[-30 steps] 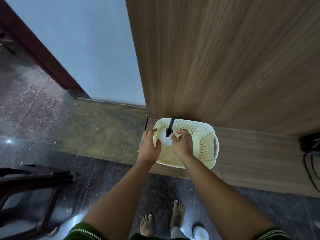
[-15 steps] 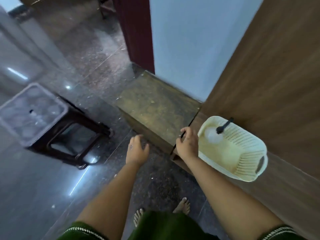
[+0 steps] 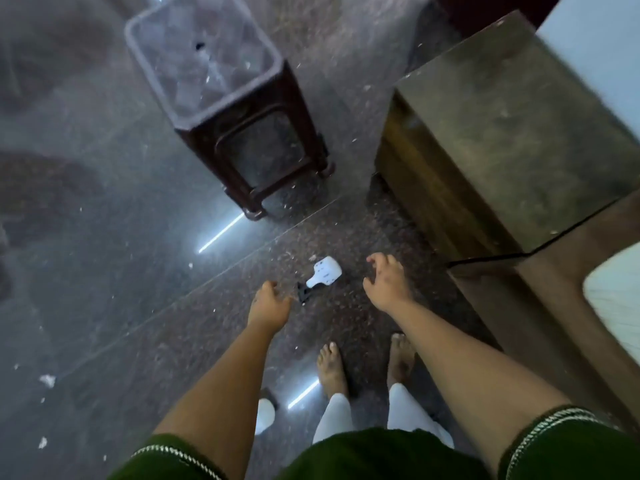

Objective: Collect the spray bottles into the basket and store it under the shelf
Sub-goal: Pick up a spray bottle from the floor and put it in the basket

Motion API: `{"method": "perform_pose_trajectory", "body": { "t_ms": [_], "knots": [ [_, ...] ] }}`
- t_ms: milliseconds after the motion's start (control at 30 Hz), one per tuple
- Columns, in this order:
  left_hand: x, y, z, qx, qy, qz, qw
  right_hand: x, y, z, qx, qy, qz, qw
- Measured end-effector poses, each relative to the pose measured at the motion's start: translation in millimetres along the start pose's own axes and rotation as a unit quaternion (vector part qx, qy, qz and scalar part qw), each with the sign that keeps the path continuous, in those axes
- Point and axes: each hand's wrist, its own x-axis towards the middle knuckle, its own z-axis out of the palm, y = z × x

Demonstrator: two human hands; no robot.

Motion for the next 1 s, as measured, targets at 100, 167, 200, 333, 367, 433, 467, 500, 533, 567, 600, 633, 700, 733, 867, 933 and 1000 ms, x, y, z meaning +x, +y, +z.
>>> {"method": "perform_pose_trajectory", "body": {
  "t_ms": [100,167,200,333,367,433,467,500,533,567,600,633,700,733,867,933,1000],
  "knots": [
    [34.5,-41.5,11.5,-0.008,-0.016,-0.036,0.999,29.8,-5.5,58.5,-0.048,-0.044,-0.032,0.997],
    [58.6,-68.2,25.9,-0.020,-0.024,-0.053,0.998,53.4,-4.4,94.7,-0.092,-0.076,-0.064,0.991],
    [72.0,-81.3,34.8,-0.029,-0.026,-0.062,0.997,67.0,-2.8,112.2,-0.119,-0.092,-0.082,0.985],
    [128.5,-117.7,73.4,-0.076,-0.025,-0.092,0.993,126.2,8.5,177.8,-0.213,-0.125,-0.139,0.959],
    [144.4,-123.2,82.0,-0.100,-0.022,-0.096,0.990,141.5,12.6,193.3,-0.228,-0.129,-0.147,0.954],
    [178.1,-131.9,99.3,-0.152,-0.012,-0.103,0.983,172.3,20.9,223.0,-0.267,-0.143,-0.168,0.938],
    [193.7,-134.5,107.8,-0.169,-0.012,-0.104,0.980,186.2,24.8,236.4,-0.289,-0.152,-0.178,0.928],
    [209.1,-135.8,116.2,-0.178,-0.013,-0.103,0.978,199.6,28.7,249.5,-0.311,-0.161,-0.185,0.918],
    [223.8,-136.5,124.2,-0.182,-0.017,-0.099,0.978,213.0,31.8,262.3,-0.335,-0.175,-0.191,0.906],
    [236.8,-137.1,132.0,-0.181,-0.021,-0.094,0.979,224.6,34.9,274.5,-0.360,-0.193,-0.195,0.892],
    [248.6,-138.9,139.1,-0.177,-0.022,-0.087,0.980,234.2,37.7,286.2,-0.386,-0.211,-0.197,0.876],
    [260.2,-141.7,145.4,-0.169,-0.022,-0.077,0.982,242.3,41.1,296.8,-0.407,-0.222,-0.196,0.864],
    [277.8,-149.2,154.0,-0.159,-0.025,-0.073,0.984,253.1,49.6,312.6,-0.429,-0.229,-0.190,0.853],
    [283.1,-152.8,156.0,-0.164,-0.027,-0.081,0.983,255.8,53.9,317.6,-0.431,-0.226,-0.190,0.853],
    [292.6,-163.3,157.6,-0.164,-0.017,-0.093,0.982,261.5,59.4,325.2,-0.414,-0.193,-0.213,0.864],
    [291.5,-165.8,153.3,-0.128,-0.018,-0.107,0.986,257.5,55.8,320.8,-0.368,-0.193,-0.202,0.887],
    [285.0,-161.4,145.1,-0.116,-0.020,-0.124,0.985,248.4,48.9,308.8,-0.303,-0.188,-0.198,0.913]
  ]
}}
